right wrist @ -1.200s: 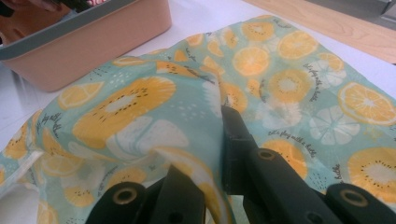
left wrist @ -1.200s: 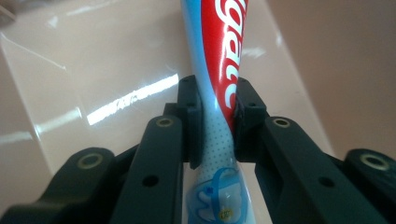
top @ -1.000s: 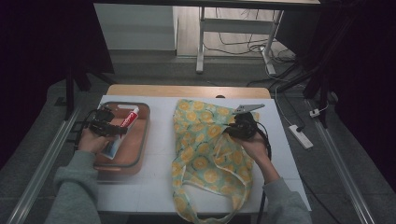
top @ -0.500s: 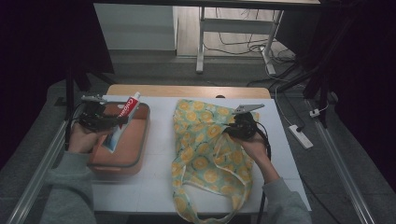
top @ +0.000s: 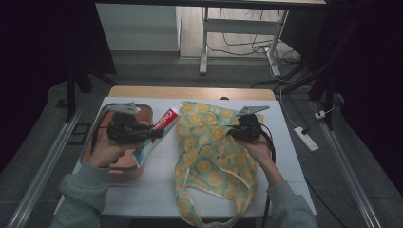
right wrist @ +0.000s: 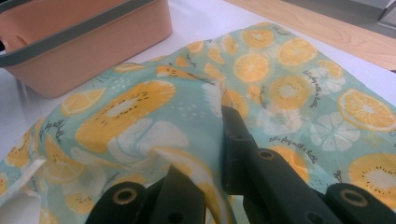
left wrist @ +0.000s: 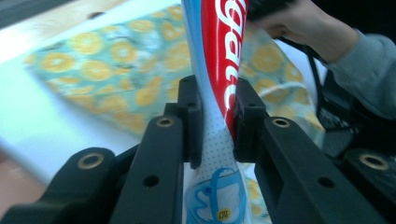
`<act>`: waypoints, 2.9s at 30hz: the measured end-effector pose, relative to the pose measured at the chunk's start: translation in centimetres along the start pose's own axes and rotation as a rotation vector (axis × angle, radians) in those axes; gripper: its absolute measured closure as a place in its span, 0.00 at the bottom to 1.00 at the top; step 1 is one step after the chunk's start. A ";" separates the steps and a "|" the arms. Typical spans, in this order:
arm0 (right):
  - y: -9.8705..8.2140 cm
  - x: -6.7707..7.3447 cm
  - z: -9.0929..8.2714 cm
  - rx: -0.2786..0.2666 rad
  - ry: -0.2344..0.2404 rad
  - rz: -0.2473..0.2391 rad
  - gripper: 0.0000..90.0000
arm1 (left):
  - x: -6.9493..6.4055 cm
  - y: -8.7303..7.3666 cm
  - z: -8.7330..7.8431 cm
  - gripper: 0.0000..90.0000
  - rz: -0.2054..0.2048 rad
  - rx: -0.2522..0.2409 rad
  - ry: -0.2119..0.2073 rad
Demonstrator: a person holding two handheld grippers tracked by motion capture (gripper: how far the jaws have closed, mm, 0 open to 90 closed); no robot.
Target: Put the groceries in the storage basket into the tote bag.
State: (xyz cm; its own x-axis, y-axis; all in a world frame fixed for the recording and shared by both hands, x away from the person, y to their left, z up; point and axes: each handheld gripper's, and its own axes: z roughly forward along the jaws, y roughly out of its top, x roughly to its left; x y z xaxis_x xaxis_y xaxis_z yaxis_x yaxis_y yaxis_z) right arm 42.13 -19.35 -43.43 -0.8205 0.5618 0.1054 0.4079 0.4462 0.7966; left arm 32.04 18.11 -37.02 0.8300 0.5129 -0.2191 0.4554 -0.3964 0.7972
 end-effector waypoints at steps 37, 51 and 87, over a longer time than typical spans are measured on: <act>0.6 0.5 -1.1 -0.060 0.023 0.016 0.98 | -6.7 -0.2 13.5 0.85 0.221 0.343 -0.097; 0.9 0.6 -1.9 -0.094 0.033 0.022 0.98 | -5.9 -0.8 14.2 0.85 0.229 0.405 -0.064; 1.6 1.6 -2.8 -0.157 0.092 0.035 0.98 | -8.4 1.2 20.6 0.84 0.292 0.543 -0.105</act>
State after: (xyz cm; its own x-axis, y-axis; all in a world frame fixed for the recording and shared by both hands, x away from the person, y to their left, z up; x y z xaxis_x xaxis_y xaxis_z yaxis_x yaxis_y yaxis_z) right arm 40.38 -19.70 -40.28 -0.8427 0.5063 0.1830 0.3753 0.3087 0.8740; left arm 32.20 -2.37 -45.78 0.9596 0.2585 -0.1112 0.2808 -0.8535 0.4390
